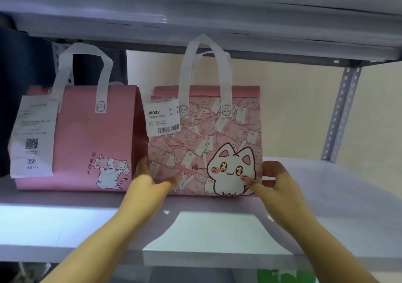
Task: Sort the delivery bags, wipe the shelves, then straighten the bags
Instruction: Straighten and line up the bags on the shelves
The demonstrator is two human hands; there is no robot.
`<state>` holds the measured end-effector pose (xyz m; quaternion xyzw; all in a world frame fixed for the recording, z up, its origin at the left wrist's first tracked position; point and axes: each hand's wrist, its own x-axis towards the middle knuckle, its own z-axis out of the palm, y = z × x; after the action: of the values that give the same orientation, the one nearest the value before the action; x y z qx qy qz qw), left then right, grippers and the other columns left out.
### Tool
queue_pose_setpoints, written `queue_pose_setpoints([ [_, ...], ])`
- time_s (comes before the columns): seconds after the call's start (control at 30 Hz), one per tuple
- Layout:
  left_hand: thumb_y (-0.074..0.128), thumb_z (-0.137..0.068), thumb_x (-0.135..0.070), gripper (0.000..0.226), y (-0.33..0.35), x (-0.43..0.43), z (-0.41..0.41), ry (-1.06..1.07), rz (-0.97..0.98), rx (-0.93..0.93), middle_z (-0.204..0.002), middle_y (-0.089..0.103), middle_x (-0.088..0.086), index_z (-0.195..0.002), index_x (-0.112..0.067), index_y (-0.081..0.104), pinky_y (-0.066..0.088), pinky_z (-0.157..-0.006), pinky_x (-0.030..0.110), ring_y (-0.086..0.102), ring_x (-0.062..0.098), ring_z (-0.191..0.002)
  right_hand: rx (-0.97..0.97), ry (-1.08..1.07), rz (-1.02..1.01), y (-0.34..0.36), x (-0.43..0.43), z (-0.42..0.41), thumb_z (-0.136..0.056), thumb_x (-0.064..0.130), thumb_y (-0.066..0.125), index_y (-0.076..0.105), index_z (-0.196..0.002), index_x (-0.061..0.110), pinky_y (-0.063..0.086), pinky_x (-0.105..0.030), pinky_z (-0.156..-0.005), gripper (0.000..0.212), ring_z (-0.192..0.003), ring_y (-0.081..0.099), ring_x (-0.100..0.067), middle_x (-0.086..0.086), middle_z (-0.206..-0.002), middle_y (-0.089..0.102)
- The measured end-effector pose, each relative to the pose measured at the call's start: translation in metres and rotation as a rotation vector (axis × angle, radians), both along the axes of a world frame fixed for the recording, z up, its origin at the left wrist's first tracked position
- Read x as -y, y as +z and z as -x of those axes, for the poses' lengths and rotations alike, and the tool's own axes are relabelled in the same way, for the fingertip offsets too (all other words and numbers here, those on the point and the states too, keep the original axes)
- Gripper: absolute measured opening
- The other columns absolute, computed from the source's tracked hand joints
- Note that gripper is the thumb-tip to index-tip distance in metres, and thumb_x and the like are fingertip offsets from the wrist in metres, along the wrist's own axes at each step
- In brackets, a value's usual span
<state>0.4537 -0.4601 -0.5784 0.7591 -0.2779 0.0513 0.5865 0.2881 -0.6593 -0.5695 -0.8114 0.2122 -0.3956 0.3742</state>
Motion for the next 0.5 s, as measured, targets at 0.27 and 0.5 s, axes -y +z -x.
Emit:
queue_pose_setpoints([
  [0.27,0.071,-0.077,-0.029,0.072,-0.004,-0.002,-0.002,0.043,0.019,0.031,-0.117,0.061,0.007,-0.137,-0.021,0.032,0.046,-0.081,0.032,0.058,0.027,-0.103,0.037,-0.097,0.025,0.004,0.003,0.002,-0.078,0.042,0.070,0.049,-0.111,0.028,0.047,-0.030,-0.077,0.041,-0.100,0.058,-0.012,0.014,-0.107,0.061],
  [0.5,0.068,-0.078,-0.035,0.057,0.009,-0.018,0.027,0.179,0.059,0.179,-0.117,0.044,0.003,-0.125,-0.018,0.041,0.040,-0.082,0.029,0.050,0.014,-0.093,0.266,-0.092,0.183,0.029,-0.028,0.013,-0.081,0.036,0.065,0.049,-0.096,0.036,0.045,-0.015,-0.064,0.022,-0.090,0.058,0.000,0.020,-0.097,0.058],
])
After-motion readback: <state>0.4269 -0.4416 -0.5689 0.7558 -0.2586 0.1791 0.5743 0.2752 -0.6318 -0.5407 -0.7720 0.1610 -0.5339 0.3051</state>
